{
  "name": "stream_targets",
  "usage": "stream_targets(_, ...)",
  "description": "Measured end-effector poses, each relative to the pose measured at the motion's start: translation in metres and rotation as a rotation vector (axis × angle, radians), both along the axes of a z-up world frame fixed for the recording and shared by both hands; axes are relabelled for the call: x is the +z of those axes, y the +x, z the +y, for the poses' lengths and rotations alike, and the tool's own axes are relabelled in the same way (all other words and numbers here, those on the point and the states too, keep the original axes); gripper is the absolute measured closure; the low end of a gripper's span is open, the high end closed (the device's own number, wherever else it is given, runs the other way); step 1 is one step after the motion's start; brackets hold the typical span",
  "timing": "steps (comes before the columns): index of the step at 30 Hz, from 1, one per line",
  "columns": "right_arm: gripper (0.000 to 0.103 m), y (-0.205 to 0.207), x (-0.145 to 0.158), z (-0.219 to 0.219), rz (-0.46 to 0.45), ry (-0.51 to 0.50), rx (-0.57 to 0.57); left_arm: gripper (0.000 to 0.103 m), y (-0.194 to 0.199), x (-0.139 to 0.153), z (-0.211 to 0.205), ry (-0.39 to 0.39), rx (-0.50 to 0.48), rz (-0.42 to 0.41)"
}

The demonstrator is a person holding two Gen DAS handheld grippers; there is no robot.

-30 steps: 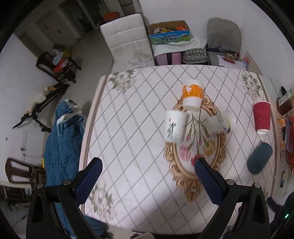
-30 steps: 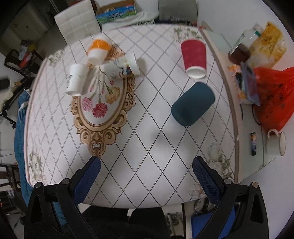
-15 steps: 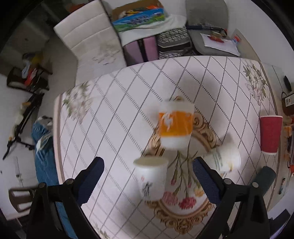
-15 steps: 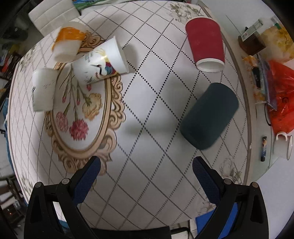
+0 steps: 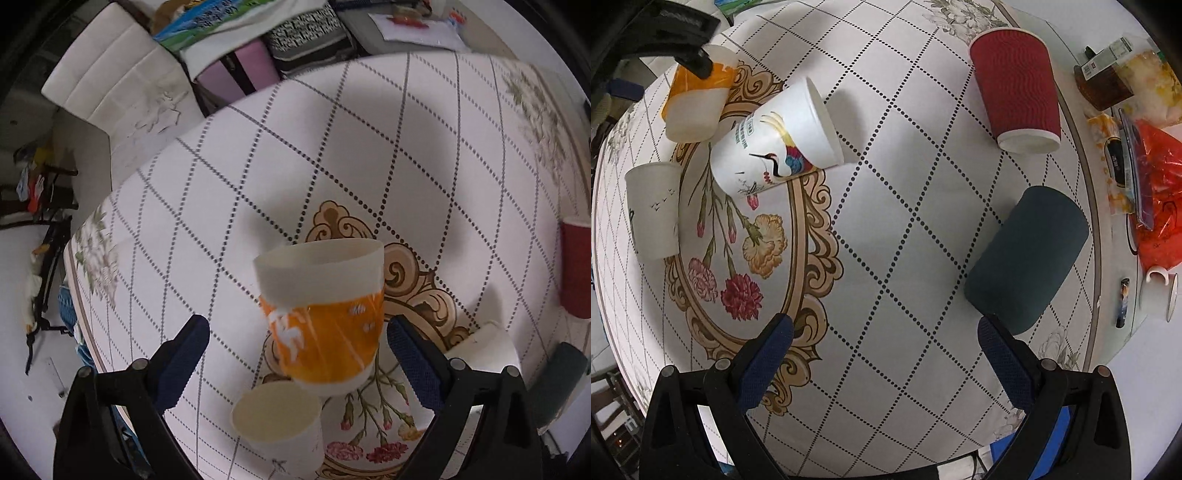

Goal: Flip cup upside down
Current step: 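Move the left gripper toward the upright orange-and-white cup and close on it, then lift the orange-and-white cup with the left gripper and carry it toward the right gripper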

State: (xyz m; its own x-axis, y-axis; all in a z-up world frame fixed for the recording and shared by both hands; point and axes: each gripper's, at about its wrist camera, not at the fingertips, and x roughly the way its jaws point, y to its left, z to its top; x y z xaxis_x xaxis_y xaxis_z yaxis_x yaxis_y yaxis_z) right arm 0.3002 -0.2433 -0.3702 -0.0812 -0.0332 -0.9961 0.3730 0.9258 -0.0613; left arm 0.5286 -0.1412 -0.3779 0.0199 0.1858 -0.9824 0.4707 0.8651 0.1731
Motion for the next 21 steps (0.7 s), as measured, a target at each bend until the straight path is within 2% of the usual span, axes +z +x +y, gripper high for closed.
stream_targets(2,0.001,0.004,-0.003,0.001,0.019,-0.014,0.004,0.004,0.001,-0.008,-0.002,0.005,-0.019,0.010)
stream_targets(4,0.001,0.007,-0.006,0.003,0.032,-0.022,0.010,0.009,0.002,-0.015,-0.004,0.006,-0.028,0.020)
stream_targets(5,0.001,0.008,-0.007,0.003,0.037,-0.025,0.011,0.017,0.003,-0.017,-0.004,0.006,-0.030,0.026)
stream_targets(9,0.001,0.010,-0.011,0.008,0.057,-0.025,0.010,0.028,0.005,-0.026,-0.004,0.013,-0.044,0.038)
stream_targets(17,0.001,0.006,-0.020,0.008,0.075,-0.025,-0.002,0.032,0.009,-0.031,-0.001,0.002,-0.059,0.022)
stream_targets(21,0.001,0.000,-0.019,0.004,0.071,-0.025,-0.013,0.033,0.008,-0.021,0.000,-0.016,-0.048,-0.006)
